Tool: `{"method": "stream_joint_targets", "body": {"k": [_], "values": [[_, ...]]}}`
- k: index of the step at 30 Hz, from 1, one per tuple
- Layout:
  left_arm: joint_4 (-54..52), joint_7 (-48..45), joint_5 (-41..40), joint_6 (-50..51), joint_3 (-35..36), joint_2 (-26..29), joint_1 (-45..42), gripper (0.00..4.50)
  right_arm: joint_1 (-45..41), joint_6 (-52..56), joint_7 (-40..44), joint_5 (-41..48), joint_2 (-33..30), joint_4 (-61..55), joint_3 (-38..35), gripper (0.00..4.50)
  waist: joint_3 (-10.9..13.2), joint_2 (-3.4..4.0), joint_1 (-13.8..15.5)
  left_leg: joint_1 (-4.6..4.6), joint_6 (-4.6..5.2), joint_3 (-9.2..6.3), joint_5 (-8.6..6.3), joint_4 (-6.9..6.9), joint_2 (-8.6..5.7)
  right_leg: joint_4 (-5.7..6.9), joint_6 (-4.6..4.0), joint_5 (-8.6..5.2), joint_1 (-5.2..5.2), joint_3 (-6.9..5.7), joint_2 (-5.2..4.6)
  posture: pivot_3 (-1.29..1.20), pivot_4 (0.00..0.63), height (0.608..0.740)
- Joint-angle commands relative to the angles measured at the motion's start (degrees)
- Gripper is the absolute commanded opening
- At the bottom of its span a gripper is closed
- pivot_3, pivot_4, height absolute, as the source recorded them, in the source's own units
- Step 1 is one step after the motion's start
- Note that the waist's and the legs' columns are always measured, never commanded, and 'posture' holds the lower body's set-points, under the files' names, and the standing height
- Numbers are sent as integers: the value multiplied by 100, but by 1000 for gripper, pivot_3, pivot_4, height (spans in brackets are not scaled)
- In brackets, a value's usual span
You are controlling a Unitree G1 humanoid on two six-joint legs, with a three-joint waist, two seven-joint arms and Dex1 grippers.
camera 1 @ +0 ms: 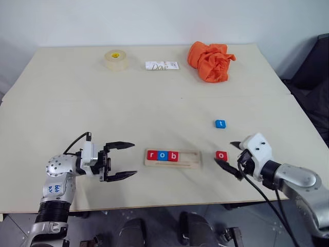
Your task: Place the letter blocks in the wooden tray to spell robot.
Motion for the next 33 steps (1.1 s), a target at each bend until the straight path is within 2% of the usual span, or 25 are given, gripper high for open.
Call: {"method": "stream_joint_targets", "body": {"k": [1, 5, 10, 13, 20, 23, 27, 30, 33], "values": [[38, -5, -49, -104, -6, -22, -100, 4500, -514, -538, 923, -181, -444, 705, 306, 4455, 1, -3, -1, 0, 0, 0, 0, 2, 0, 0, 0, 0, 1, 0, 0, 0, 150, 740], [57, 22, -29, -173, -32, -83, -115, 4500, -1205, -961, 1665, -587, -727, 1633, 947, 4455, 1, -3, 1, 1, -1, 1, 1, 2, 1, 2, 1, 0, -1, -1, 1, 0, 150, 740], [-1, 135, -25, -297, 24, -118, 1, 4500, -1844, -1488, 2229, -988, -642, 2506, 1489, 4455, 1, -3, 1, 0, -1, 8, 1, 7, 0, 2, 3, 2, -1, 0, -1, 0, 150, 740], [-119, 206, -46, -323, 35, -117, 148, 4500, -1956, -1655, 2353, -1098, -594, 2681, 1559, 3865, 1, -3, 1, 1, -2, 7, 1, 7, 0, 2, 3, 2, 0, 0, -2, 0, 150, 740], [-319, 381, -66, -345, 44, -129, 368, 4500, -2118, -1728, 2291, -1237, -561, 2670, 1472, 1486, 1, -3, 2, 4, -3, 6, 2, 18, 1, 7, 5, 6, 3, 0, -4, 0, 150, 740], [-360, 426, -66, -355, 31, -136, 406, 4500, -2182, -1491, 2290, -1238, -656, 2438, 1421, 1447, 1, -3, 3, 3, -3, 6, 2, 18, 1, 8, 4, 7, 2, 0, -5, 0, 150, 740], [-387, 469, -57, -369, 6, -163, 439, 4500, -2544, -434, 2435, -841, -693, 1692, 1366, 1447, 2, -1, -5, 1, -4, 6, 3, 16, 1, 8, 3, 7, -2, 0, -5, 0, 150, 740], [-360, 489, -40, -387, -8, -187, 427, 4500, -2939, 535, 2516, -833, -695, 1221, 1749, 1447, 2, 0, -10, 1, -4, 6, 2, 15, 3, 10, 2, 6, -5, 2, -3, 0, 150, 740], [-359, 505, -34, -386, -11, -210, 411, 4500, -3241, 938, 2465, -808, -479, 1030, 1978, 1447, 2, -1, 1, 0, -5, 2, 1, 15, 4, 10, -2, 4, -5, -1, -4, 0, 150, 740]]}}
